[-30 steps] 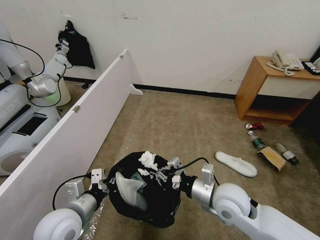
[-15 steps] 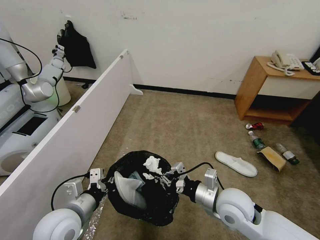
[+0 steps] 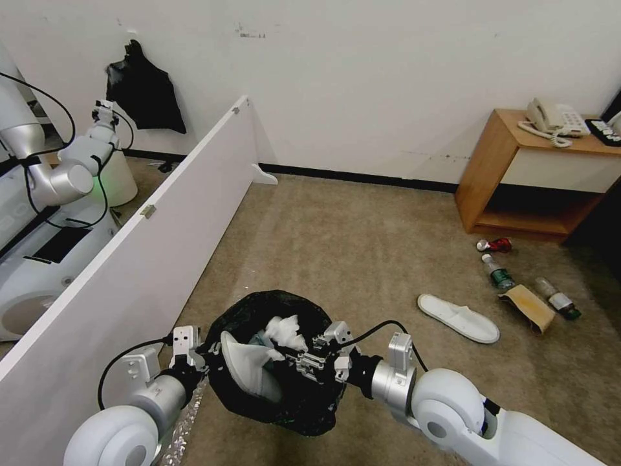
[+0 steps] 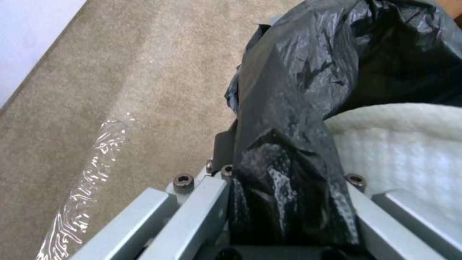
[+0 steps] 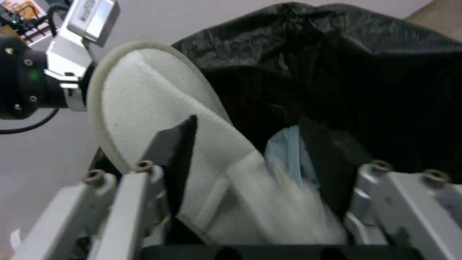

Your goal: Pick up the trash bin, then pick up the garbage from the floor and place it into the trash bin.

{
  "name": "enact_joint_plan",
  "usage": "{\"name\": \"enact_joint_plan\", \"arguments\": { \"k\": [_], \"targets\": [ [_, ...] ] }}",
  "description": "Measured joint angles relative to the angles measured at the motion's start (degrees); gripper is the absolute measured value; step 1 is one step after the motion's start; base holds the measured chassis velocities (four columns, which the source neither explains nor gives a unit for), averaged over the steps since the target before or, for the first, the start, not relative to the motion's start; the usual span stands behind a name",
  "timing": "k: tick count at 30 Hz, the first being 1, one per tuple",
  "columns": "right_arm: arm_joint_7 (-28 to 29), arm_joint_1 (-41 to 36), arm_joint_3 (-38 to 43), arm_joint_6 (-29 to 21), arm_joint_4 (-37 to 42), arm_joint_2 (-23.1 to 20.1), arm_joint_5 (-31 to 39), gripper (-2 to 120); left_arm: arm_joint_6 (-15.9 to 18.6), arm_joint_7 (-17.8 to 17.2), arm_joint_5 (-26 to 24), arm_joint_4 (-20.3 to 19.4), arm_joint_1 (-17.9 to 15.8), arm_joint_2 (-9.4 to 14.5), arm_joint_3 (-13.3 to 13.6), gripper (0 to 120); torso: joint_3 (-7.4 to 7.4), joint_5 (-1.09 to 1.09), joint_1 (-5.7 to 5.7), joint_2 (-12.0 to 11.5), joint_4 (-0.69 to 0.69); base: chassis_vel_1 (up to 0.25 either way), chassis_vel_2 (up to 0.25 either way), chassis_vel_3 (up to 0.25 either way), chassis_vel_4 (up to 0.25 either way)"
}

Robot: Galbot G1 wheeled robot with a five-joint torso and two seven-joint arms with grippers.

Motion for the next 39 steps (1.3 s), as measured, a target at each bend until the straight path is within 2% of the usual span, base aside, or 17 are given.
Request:
{"name": "enact_joint_plan", "arguments": {
  "k": [8, 27, 33, 39],
  "targets": [
    [0.0, -1.0, 0.5, 0.2, -0.1, -0.4, -0.4, 70, -0.1, 0.4, 0.3, -0.5, 0.3, -0.3, -0.2, 4, 0.0, 0.0, 0.0, 0.0, 0.0, 0.0, 0.0, 0.0, 0.0],
    [0.3, -1.5, 1.9, 0.5, 0.3, -0.5, -1.2, 70, -0.6, 0.9, 0.6, -0.3, 0.8, 0.2, -0.7, 4, 0.0, 0.0, 0.0, 0.0, -0.01, 0.0, 0.0, 0.0, 0.0],
    [-0.5, 0.4, 5.1, 1.0, 2.4, -1.7, -1.3, 70, -0.8, 0.5, 1.5, -0.3, 2.2, 0.1, -0.8, 4, 0.0, 0.0, 0.0, 0.0, 0.0, 0.0, 0.0, 0.0, 0.0],
    [-3.7, -2.0, 13.0, 3.8, 5.2, -4.8, -1.3, 76, -1.9, 0.8, 3.2, -0.7, 4.4, -0.7, -1.4, 4, 0.0, 0.0, 0.0, 0.0, 0.0, 0.0, 0.0, 0.0, 0.0]
  ]
}}
